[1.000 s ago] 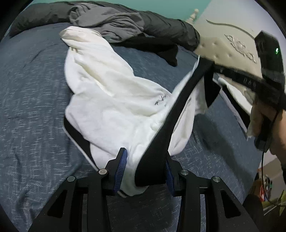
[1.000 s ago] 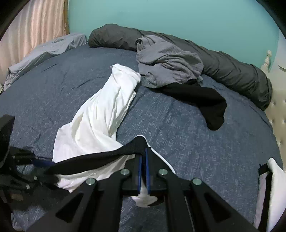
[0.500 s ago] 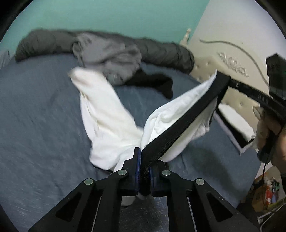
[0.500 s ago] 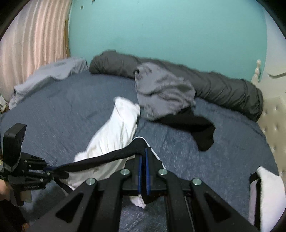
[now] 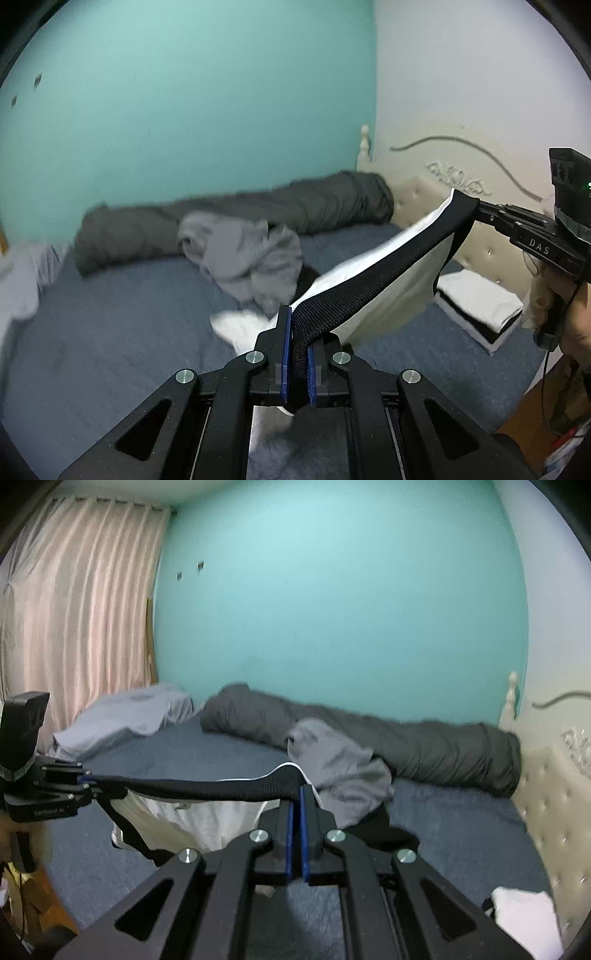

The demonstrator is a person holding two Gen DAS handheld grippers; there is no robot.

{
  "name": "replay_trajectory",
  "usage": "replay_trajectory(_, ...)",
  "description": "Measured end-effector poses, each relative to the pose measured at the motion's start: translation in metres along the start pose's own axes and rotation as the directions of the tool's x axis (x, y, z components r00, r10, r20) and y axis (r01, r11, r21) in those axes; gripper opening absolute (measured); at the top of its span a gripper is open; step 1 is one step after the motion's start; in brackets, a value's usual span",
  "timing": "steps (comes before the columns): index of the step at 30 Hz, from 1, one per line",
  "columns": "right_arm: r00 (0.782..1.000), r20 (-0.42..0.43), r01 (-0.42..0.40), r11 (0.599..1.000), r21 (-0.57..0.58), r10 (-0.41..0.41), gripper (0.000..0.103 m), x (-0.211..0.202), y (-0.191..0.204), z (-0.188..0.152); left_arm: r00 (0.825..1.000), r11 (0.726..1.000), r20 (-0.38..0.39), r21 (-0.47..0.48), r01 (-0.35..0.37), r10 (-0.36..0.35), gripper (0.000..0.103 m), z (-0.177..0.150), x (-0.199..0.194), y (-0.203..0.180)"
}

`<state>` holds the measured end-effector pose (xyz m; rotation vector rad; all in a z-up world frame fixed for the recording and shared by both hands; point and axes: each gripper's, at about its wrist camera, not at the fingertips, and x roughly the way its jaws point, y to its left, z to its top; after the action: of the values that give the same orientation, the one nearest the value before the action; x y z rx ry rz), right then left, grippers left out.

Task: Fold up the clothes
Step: 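Lift the white garment off the bed with both grippers holding the black trim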

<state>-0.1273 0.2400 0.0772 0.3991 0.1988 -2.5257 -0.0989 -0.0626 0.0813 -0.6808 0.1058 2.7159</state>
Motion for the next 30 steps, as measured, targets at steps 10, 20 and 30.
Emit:
replay_trajectory(10, 0.995, 0.099, 0.016, 1.0, -0.008, -0.015, 0.003, -0.082, 0.002, 0.086, 0.995, 0.999, 0.098, 0.038, -0.001, -0.003, 0.007, 0.094, -0.08, -0.015)
replay_trajectory(20, 0.985, 0.167, 0.045, 0.999, -0.01, -0.043, 0.003, -0.154, -0.003, 0.142, 0.98, 0.995, 0.197, 0.105, -0.002, -0.019, 0.007, 0.157, -0.16, -0.049)
replay_trajectory(30, 0.979, 0.19, 0.076, 0.997, -0.027, -0.07, 0.003, -0.198, 0.002, 0.146, 0.978, 0.99, 0.203, 0.141, 0.013, -0.042, 0.007, 0.146, -0.186, -0.073)
